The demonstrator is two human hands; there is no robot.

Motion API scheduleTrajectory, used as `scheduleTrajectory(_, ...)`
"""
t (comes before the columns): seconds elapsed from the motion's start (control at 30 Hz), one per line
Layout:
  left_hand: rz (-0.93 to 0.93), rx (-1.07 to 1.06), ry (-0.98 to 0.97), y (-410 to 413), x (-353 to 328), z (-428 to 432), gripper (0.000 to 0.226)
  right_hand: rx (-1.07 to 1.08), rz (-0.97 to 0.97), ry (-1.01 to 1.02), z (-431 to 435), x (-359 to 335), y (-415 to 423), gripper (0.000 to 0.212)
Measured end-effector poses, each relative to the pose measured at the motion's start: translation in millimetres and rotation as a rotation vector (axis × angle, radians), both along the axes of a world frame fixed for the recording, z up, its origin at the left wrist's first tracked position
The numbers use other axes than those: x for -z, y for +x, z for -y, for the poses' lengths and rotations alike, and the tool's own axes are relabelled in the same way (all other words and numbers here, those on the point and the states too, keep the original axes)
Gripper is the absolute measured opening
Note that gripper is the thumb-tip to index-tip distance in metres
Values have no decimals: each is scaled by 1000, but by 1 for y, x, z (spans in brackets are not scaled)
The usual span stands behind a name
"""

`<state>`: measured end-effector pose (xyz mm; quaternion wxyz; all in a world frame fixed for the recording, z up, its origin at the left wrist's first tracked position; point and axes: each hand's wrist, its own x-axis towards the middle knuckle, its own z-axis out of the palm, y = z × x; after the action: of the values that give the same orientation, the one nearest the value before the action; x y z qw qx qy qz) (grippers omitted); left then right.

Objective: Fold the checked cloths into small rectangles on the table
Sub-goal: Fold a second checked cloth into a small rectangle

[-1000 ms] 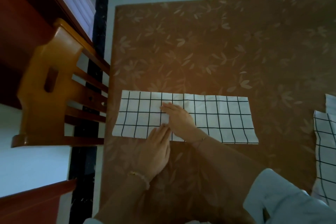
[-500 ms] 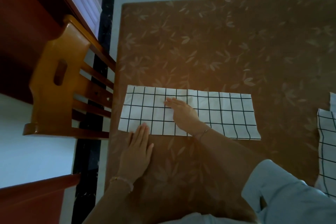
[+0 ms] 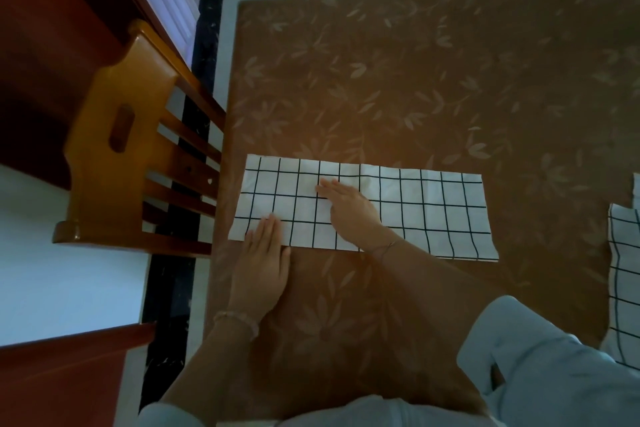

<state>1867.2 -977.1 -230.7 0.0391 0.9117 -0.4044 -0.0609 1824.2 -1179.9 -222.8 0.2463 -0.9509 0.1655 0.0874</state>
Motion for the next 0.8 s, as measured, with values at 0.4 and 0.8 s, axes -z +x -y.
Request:
scheduleTrajectory(0.4,-258,53,3,6,8,33,66,88,44,3,-17,-12,-6,55)
scheduleTrajectory(0.8,-336,56,2,8,10,32,60,34,177,-159,-98,13,-78,56)
